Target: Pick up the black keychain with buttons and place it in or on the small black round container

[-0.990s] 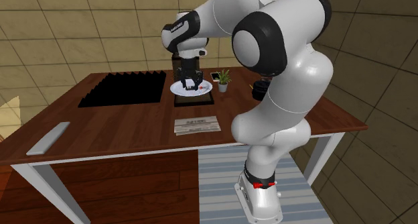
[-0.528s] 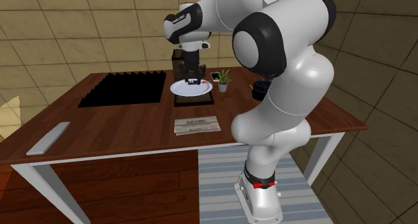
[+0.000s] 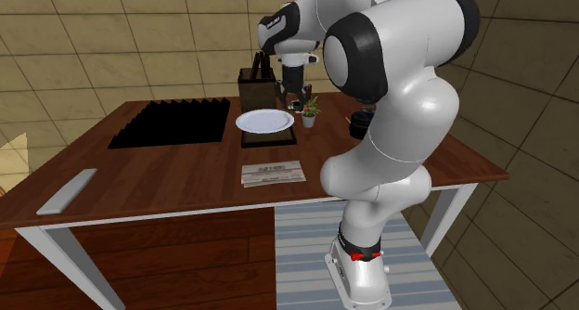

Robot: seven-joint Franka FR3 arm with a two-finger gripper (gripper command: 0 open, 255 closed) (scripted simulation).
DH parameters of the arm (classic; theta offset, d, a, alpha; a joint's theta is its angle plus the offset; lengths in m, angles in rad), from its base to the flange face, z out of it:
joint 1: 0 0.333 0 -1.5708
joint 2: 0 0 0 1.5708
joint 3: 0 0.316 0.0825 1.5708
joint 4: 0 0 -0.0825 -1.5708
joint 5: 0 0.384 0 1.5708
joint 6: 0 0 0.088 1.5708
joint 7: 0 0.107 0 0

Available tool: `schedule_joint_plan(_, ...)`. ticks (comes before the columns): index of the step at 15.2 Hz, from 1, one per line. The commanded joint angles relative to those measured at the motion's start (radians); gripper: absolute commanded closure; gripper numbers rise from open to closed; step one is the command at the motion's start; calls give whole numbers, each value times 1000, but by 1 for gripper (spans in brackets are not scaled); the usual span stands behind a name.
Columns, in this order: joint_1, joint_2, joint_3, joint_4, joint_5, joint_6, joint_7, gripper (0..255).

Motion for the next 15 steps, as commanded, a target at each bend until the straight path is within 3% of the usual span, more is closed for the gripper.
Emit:
schedule_joint_plan(1, -18, 5, -34, -2, -15, 1, -47, 255)
schedule_joint_plan(15, -165, 157, -242, 112, -133, 12, -339, 255)
